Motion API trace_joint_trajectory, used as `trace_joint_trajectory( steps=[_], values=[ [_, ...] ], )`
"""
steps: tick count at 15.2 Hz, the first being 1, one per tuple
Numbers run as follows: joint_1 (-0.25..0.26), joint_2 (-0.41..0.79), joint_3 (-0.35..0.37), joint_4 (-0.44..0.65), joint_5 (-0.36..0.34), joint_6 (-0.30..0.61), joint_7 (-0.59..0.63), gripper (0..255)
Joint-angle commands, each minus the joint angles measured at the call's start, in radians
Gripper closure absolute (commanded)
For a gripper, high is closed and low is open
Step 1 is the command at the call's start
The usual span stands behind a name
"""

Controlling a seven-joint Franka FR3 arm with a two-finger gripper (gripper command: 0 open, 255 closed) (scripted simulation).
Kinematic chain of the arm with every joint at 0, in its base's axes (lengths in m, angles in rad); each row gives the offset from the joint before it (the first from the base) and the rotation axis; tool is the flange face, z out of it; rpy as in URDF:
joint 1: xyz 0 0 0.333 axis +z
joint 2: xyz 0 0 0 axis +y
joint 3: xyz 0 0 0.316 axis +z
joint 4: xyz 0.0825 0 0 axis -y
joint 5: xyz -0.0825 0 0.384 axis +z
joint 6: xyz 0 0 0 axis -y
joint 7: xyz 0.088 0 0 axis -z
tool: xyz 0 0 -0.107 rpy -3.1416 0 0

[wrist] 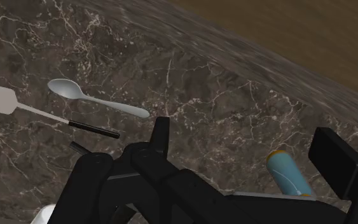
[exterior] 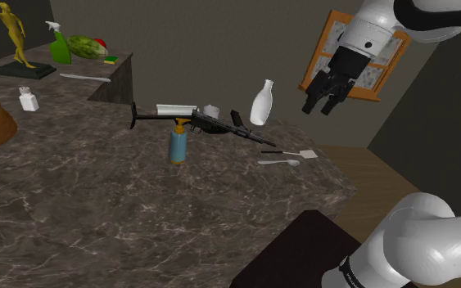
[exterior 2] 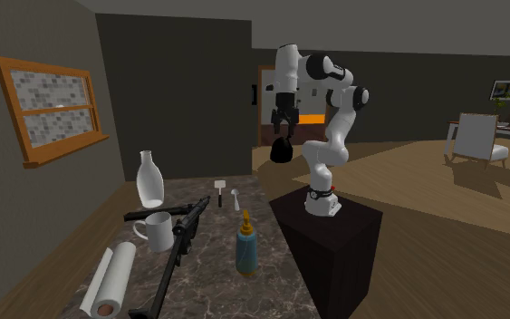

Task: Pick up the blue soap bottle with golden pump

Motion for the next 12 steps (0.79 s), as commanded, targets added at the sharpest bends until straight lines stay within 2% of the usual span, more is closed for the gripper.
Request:
trace_joint_trajectory(
  steps=[1, 7, 12],
  values=[
    [0.000, 0.000, 0.000, 0.000, 0.000, 0.000, 0.000, 0],
    [0.020, 0.118, 0.073, -0.045, 0.031, 0.214, 0.057, 0],
    [0.030, 0.250, 0.133, -0.042, 0.041, 0.384, 0.106, 0]
  ],
)
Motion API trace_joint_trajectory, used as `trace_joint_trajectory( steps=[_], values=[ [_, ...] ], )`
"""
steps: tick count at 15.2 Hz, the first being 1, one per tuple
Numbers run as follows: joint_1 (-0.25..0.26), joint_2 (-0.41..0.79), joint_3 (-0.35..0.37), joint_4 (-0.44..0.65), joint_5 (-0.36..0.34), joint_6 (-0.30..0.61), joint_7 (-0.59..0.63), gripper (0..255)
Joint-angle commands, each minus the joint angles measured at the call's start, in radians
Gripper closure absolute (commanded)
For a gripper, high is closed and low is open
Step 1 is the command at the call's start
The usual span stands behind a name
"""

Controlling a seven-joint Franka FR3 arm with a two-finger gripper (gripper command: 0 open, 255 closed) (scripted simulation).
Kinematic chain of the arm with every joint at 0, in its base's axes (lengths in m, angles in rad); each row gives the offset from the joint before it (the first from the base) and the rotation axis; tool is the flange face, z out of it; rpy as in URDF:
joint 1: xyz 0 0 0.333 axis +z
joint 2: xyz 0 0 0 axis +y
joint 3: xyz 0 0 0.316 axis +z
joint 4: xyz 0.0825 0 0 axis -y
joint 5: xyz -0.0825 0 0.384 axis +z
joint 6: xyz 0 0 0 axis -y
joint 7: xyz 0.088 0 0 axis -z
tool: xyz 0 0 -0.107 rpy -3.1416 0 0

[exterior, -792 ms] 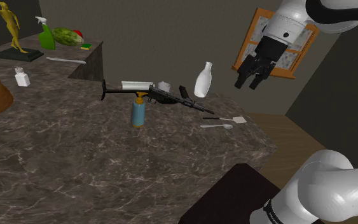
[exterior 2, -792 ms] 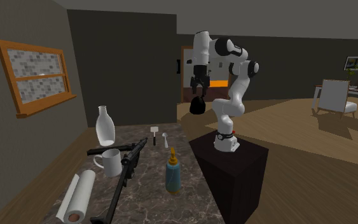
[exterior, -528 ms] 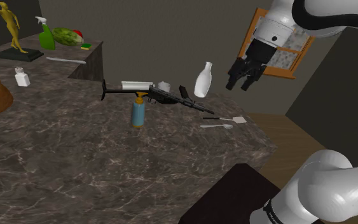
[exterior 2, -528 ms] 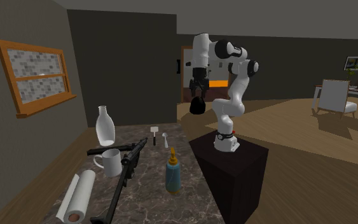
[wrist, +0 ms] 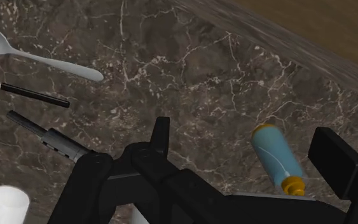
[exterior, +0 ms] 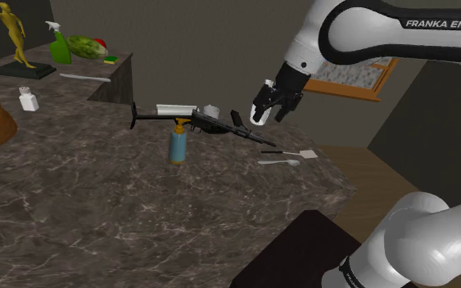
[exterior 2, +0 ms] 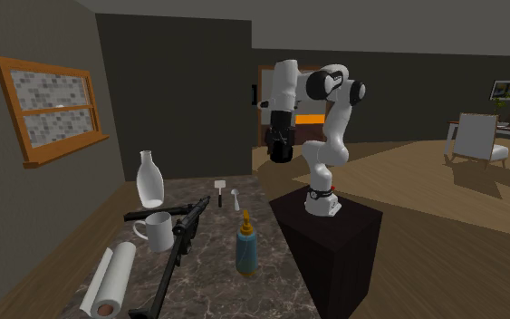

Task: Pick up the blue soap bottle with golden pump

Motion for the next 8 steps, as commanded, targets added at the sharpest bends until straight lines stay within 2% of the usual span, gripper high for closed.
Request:
trace_joint_trajectory(
  steps=[1, 8],
  values=[
    [0.004, 0.053, 0.025, -0.002, 0.002, 0.074, 0.022, 0],
    [0.003, 0.279, 0.106, 0.076, -0.035, 0.277, 0.110, 0]
  ],
)
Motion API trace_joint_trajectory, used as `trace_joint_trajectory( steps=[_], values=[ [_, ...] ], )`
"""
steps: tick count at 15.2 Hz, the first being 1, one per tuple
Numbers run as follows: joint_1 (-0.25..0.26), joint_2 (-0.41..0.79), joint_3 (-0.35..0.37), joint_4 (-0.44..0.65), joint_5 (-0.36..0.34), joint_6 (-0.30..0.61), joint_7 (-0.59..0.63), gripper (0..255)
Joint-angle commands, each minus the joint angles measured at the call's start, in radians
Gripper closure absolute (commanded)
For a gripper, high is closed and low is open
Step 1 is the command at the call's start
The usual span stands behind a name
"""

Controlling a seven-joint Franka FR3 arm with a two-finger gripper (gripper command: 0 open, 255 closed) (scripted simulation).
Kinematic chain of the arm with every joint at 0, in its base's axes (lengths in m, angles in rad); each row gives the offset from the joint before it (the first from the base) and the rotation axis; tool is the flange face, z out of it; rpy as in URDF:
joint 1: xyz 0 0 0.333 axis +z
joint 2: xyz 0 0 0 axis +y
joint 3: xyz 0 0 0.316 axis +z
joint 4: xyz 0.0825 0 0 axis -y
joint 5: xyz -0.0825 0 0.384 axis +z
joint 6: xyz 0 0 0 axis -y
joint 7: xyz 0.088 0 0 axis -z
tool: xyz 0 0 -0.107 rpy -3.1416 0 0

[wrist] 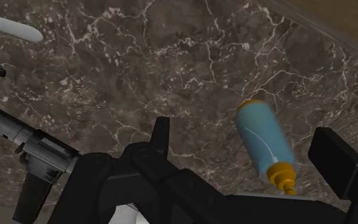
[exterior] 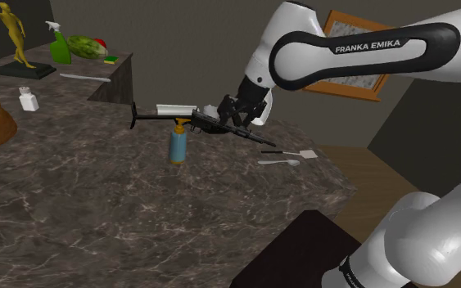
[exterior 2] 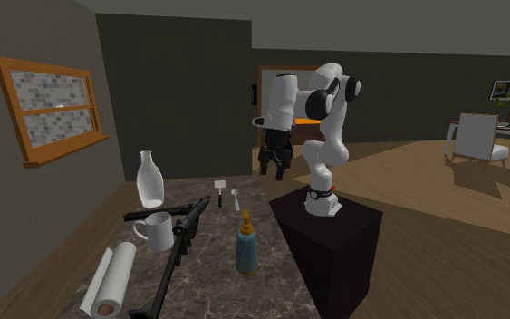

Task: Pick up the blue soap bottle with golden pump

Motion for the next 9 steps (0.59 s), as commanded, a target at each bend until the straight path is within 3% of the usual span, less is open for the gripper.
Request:
trace_joint_trajectory(
  steps=[1, 9],
  values=[
    [-0.002, 0.071, 0.022, 0.040, -0.020, 0.047, 0.030, 0],
    [0.003, 0.363, 0.086, 0.228, -0.169, 0.196, 0.183, 0]
  ],
)
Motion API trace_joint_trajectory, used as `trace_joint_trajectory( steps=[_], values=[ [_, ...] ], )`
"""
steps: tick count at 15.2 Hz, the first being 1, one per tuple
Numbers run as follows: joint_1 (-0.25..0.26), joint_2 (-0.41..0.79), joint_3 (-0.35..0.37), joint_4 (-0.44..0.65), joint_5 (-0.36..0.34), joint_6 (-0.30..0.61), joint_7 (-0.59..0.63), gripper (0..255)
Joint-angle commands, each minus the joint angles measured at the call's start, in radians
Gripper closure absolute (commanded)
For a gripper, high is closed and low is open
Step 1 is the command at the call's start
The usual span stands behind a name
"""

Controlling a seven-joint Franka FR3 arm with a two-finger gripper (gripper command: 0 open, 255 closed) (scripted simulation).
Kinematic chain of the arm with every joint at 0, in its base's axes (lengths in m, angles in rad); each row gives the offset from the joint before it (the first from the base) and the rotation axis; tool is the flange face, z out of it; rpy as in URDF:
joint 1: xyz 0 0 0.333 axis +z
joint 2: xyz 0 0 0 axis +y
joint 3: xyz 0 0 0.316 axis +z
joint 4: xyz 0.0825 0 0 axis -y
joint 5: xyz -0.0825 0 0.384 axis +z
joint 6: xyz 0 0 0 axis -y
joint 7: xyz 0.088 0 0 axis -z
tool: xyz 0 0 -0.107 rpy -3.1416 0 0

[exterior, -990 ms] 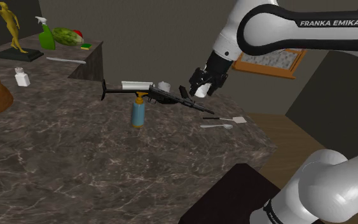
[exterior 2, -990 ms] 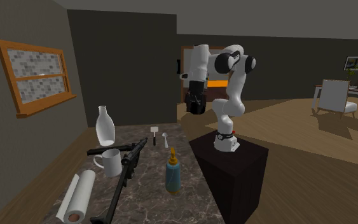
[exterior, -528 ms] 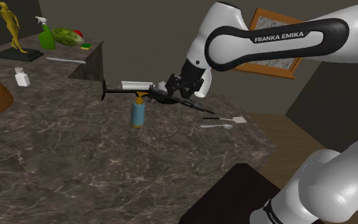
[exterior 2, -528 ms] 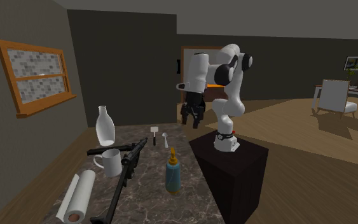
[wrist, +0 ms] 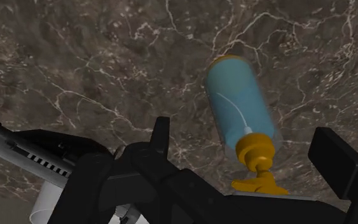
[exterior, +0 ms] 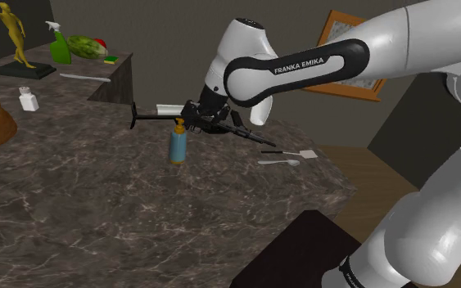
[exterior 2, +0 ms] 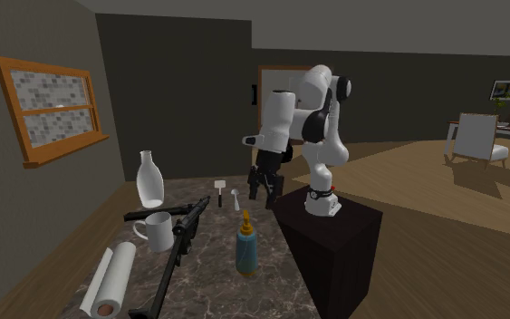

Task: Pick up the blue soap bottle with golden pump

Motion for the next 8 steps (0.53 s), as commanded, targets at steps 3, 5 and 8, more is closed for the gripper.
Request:
trace_joint_trajectory(
  steps=[3, 5, 8],
  values=[
    [0.021, 0.153, 0.009, 0.126, -0.098, 0.044, 0.086, 0],
    [0.032, 0.193, 0.005, 0.162, -0.123, 0.050, 0.106, 0],
    [0.034, 0.209, 0.002, 0.142, -0.135, 0.086, 0.116, 0]
  ],
)
